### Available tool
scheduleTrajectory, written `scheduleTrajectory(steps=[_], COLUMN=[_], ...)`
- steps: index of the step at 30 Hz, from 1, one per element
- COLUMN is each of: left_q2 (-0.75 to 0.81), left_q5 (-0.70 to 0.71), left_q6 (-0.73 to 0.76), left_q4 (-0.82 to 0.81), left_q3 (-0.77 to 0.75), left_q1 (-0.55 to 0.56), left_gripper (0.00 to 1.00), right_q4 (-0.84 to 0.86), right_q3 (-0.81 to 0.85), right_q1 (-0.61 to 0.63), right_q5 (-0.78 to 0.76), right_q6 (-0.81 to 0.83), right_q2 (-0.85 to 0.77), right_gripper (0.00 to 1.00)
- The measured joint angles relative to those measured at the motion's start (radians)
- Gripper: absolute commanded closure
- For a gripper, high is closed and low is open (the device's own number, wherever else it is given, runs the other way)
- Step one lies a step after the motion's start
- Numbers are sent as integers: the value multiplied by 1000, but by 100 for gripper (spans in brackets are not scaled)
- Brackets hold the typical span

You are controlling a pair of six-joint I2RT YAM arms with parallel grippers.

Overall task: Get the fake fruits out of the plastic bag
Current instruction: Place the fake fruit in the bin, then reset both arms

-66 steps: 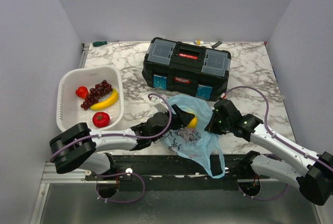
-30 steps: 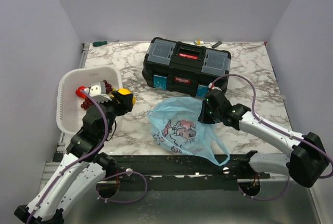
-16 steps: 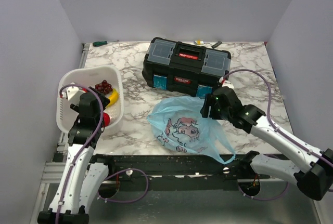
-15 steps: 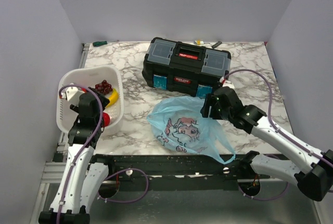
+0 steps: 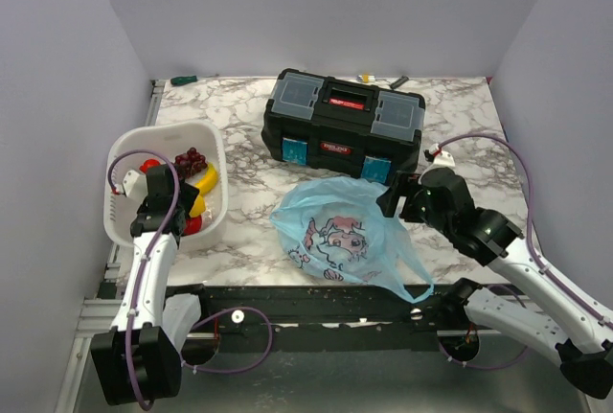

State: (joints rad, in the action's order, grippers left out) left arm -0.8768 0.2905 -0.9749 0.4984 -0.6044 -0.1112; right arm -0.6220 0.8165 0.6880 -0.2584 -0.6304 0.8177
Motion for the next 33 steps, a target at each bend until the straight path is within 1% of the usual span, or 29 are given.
scheduleTrajectory(steps=[3,4,11,12,20,27,29,33], left_q2=[-35,-41,-56,-55,-26,81,130,208], left_q5=[-39,-46,-93,-95,-100,-173,-193,-221], left_q6=[-26,-30,-60,-59,-31,108,153,247], left_q4=[-9,-12,-12,-8,17,16,-2,-52], left_q3=[-11,-11,-12,-12,-17,-74,-93,-155], left_q1=[-14,-17,-27,-27,-27,-16,14,160], left_gripper=[45,37,5,2,1,1,1,1], right_q4=[1,1,7,7,7,1,-5,-14], right_q3=[-6,-8,-18,-18,-18,-17,-13,17], right_q1=[0,0,0,0,0,0,0,0], right_q5=[0,0,0,0,0,-5,-9,-18], right_q6=[0,0,0,0,0,0,1,4], right_q2=[-19,-21,-23,-23,-23,-41,-55,-82], right_gripper=[21,21,21,21,21,17,16,13])
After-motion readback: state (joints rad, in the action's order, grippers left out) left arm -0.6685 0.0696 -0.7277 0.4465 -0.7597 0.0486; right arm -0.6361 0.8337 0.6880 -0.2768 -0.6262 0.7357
